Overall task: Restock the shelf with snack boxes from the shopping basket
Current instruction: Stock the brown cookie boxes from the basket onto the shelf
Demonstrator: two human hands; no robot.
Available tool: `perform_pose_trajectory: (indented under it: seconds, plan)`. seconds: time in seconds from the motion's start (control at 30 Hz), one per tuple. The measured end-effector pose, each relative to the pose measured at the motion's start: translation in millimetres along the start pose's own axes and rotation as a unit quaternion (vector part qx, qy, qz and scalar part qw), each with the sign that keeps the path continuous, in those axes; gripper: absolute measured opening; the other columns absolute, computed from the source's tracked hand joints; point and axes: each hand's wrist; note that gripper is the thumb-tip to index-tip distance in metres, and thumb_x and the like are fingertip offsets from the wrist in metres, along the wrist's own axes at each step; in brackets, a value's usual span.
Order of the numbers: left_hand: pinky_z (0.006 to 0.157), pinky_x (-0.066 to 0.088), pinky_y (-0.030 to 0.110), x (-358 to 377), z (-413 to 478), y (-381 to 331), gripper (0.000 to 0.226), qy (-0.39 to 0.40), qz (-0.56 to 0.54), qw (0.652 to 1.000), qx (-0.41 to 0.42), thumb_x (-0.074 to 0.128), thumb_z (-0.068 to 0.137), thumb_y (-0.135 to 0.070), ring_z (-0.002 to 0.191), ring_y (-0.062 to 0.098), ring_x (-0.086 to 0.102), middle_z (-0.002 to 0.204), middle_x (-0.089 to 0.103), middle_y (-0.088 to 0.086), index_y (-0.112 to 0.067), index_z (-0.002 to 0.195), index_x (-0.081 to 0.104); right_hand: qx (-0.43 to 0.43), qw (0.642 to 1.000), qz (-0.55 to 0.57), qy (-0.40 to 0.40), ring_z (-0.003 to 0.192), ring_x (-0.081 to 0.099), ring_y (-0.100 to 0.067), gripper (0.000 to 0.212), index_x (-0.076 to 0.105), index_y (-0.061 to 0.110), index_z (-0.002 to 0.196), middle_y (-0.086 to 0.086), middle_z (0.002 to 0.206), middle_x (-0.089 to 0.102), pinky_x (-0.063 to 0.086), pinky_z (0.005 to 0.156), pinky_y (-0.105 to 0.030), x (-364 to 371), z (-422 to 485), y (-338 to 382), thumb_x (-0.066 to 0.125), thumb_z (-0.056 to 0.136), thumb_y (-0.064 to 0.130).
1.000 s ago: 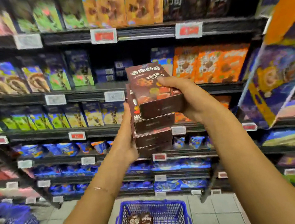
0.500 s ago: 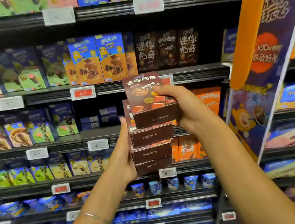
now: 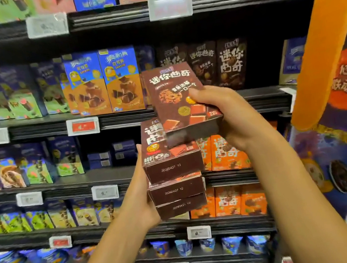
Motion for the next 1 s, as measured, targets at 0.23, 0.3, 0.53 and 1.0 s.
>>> perform_pose_trajectory:
  seconds: [0.23, 0.3, 0.53, 1.0]
  plan:
    - [0.074, 0.063, 0.053, -7, 8, -2, 0.064, -0.011, 0.000, 0.999, -0.031, 0.059, 0.094, -0.071, 0.094, 0.037, 0.079, 0.106, 0.080, 0.015, -0.013, 0.095, 0.086, -0.038, 0.990, -0.045, -0.129, 0.096, 0.076, -0.024, 0.023, 0.072, 0.018, 0.111, -0.004, 0.106, 0.078, 0.061, 0.080, -0.043, -23, 22, 6, 0.068, 0.089, 0.014]
    - [0.076, 0.062, 0.054, -9, 9, -6, 0.064, -0.012, 0.010, 0.999, -0.043, 0.063, 0.091, -0.072, 0.096, 0.038, 0.078, 0.108, 0.080, 0.015, -0.014, 0.097, 0.086, -0.048, 0.979, -0.063, -0.187, 0.095, 0.076, -0.022, 0.034, 0.066, 0.017, 0.122, -0.004, 0.110, 0.077, 0.062, 0.076, -0.042, -27, 31, 9, 0.069, 0.089, 0.009]
    - [0.078, 0.061, 0.056, -16, 14, -17, 0.068, -0.022, 0.019, 0.997, -0.078, 0.065, 0.087, -0.076, 0.099, 0.040, 0.077, 0.111, 0.079, 0.017, -0.012, 0.098, 0.086, -0.084, 0.937, -0.147, -0.307, 0.103, 0.071, -0.014, 0.060, 0.038, 0.018, 0.145, -0.005, 0.123, 0.068, 0.061, 0.083, -0.035, -51, 75, 7, 0.069, 0.095, 0.008]
    - [0.074, 0.062, 0.053, -15, 23, -13, 0.060, -0.033, 0.008, 0.996, -0.079, 0.067, 0.089, -0.069, 0.091, 0.039, 0.079, 0.104, 0.080, 0.016, -0.012, 0.089, 0.086, -0.008, 0.806, -0.459, -0.374, 0.117, 0.061, -0.034, 0.045, 0.054, 0.006, 0.130, -0.016, 0.131, 0.061, 0.053, 0.094, -0.042, -81, 150, -19, 0.071, 0.093, 0.025]
Point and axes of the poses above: each hand's wrist, its own z-axis towards the middle knuckle, its own x-axis out of the palm, y = z × x
